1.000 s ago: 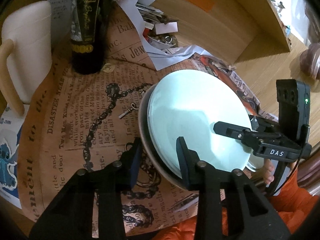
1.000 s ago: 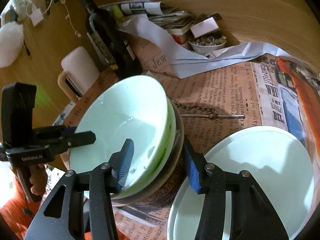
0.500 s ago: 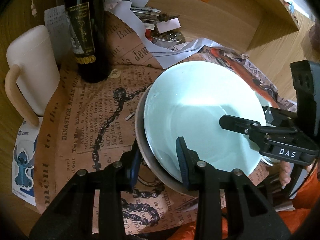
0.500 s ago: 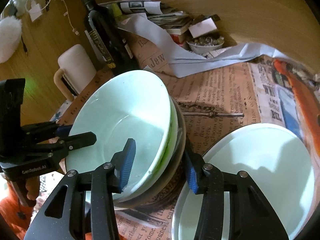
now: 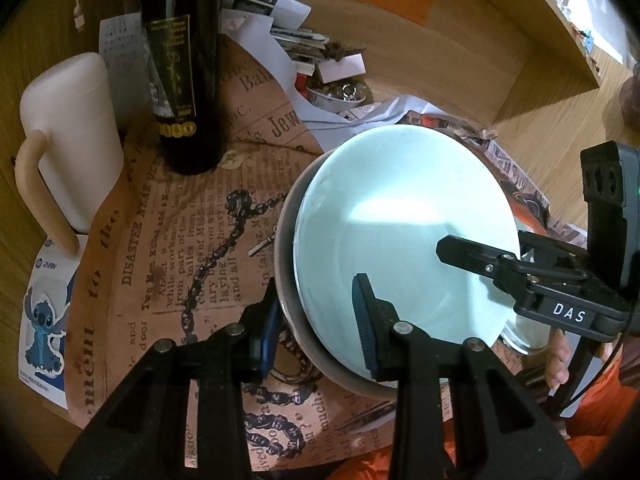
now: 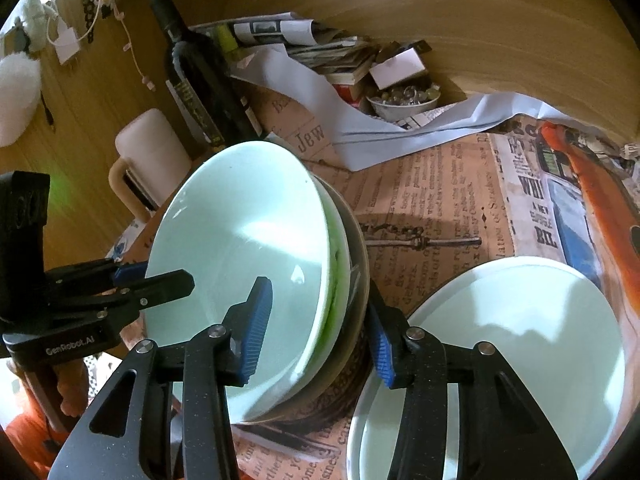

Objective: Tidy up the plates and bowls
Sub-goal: 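Close the left gripper on the rim of the nested bowl stack, then lift the bowl stack with the left gripper and set it onto the plates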

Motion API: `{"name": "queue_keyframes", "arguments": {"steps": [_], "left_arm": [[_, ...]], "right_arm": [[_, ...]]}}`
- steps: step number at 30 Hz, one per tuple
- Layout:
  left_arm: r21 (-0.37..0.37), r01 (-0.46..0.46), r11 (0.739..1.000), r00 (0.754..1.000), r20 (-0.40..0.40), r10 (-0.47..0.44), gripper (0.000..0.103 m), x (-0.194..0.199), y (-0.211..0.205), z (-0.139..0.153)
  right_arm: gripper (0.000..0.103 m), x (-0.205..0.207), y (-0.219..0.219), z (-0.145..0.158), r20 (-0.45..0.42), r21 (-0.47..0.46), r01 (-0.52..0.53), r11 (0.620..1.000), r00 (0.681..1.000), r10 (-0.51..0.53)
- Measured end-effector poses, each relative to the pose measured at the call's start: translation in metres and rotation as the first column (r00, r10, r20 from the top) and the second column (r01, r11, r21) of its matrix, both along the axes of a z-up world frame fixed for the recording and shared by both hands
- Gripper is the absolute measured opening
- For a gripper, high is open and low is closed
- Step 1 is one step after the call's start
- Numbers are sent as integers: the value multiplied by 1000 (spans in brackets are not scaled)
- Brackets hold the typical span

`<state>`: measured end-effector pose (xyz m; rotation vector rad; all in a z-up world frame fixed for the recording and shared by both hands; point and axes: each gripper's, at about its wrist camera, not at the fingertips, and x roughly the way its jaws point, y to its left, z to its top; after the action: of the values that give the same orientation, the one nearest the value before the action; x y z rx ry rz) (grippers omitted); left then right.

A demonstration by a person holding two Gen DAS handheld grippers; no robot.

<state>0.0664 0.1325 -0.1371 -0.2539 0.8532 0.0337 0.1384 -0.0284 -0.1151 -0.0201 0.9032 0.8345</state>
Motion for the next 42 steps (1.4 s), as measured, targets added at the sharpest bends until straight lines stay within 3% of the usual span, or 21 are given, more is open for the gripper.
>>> {"name": "queue_keyframes", "arguments": {"steps": [18, 42], "left_arm": [[31, 22, 999, 996, 81, -24, 34, 5, -18, 24], [79, 150, 986, 979, 131, -159, 34, 28, -80, 48]], "right_arm": [[39, -2, -21, 18, 48, 42, 49, 998, 998, -51], [39, -3, -94, 34, 91, 85, 166, 982, 981, -174]]}}
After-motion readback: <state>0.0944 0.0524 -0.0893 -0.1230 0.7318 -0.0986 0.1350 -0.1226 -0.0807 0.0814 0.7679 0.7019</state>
